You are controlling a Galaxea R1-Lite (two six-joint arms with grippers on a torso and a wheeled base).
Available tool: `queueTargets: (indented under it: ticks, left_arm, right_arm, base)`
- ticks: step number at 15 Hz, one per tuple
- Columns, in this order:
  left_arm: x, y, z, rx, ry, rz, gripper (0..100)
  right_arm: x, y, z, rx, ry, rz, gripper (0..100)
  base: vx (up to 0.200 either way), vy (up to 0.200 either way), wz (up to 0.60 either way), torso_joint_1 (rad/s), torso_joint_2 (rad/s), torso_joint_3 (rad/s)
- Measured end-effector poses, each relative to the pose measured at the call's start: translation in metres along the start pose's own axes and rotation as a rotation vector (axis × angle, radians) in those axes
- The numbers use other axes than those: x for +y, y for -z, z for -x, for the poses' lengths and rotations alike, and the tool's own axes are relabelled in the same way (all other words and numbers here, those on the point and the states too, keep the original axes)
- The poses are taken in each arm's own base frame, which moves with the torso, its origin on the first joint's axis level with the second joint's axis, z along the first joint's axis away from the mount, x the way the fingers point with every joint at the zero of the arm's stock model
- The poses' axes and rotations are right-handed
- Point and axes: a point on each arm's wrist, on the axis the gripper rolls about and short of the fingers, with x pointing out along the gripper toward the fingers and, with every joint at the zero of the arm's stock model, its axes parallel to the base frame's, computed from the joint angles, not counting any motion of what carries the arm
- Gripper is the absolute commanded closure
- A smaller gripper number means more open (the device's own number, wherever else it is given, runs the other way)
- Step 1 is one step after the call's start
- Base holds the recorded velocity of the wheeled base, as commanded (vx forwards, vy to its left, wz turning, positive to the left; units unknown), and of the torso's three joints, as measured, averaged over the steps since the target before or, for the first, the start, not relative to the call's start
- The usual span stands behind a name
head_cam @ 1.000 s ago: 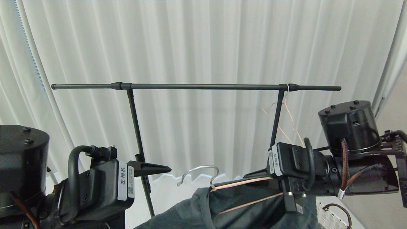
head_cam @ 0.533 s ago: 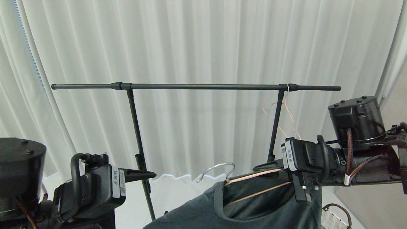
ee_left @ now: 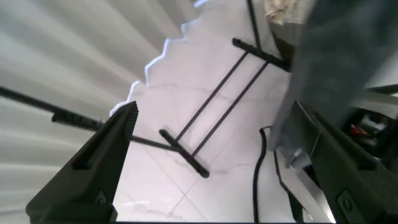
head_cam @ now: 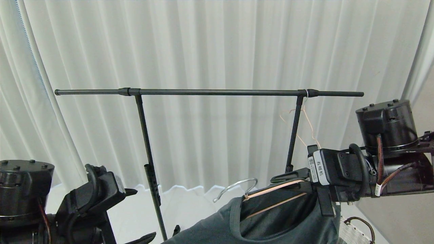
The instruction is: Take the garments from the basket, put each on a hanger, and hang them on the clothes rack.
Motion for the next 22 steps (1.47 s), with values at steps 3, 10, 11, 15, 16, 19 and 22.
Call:
queueTargets:
  ticks: [3, 10, 11, 15, 16, 19, 22]
  left_arm:
    - [0.012, 0.005, -0.016, -0.010, -0.044, -0.076, 0]
    - [0.018, 0.045, -0.035, -0.045, 0.126, -0.165, 0]
    - [0.017, 0.046, -0.036, -0.045, 0.137, -0.160, 0]
    - [0.015, 0.042, -0.038, -0.090, 0.185, -0.172, 0]
    - [0.012, 0.039, -0.039, -0.106, 0.202, -0.183, 0]
    - [0.009, 0.032, -0.038, -0.134, 0.219, -0.211, 0]
    - [0.009, 0.026, -0.037, -0.153, 0.219, -0.193, 0]
  right_arm:
    - [-0.006, 0.003, 0.011, -0.014, 0.029, -0.011, 100]
    - [-0.024, -0.004, 0.040, -0.073, 0.116, -0.065, 100]
    - [-0.024, -0.005, 0.041, -0.078, 0.116, -0.063, 100]
    - [-0.024, -0.009, 0.044, -0.090, 0.120, -0.071, 100]
    - [-0.024, -0.009, 0.044, -0.091, 0.120, -0.073, 100]
    - [-0.024, -0.009, 0.044, -0.093, 0.121, -0.080, 100]
    - [-0.024, -0.009, 0.044, -0.093, 0.122, -0.081, 100]
  base:
    - [0.000, 0.000, 0.00, 0.000, 0.00, 0.000]
    - [0.000, 0.000, 0.00, 0.000, 0.00, 0.000]
    - [0.000, 0.000, 0.00, 0.000, 0.00, 0.000]
    - [0.000, 0.000, 0.00, 0.000, 0.00, 0.000]
    - [0.000, 0.000, 0.00, 0.000, 0.00, 0.000]
    - [0.000, 0.000, 0.00, 0.000, 0.00, 0.000]
    - [0.000, 0.000, 0.00, 0.000, 0.00, 0.000]
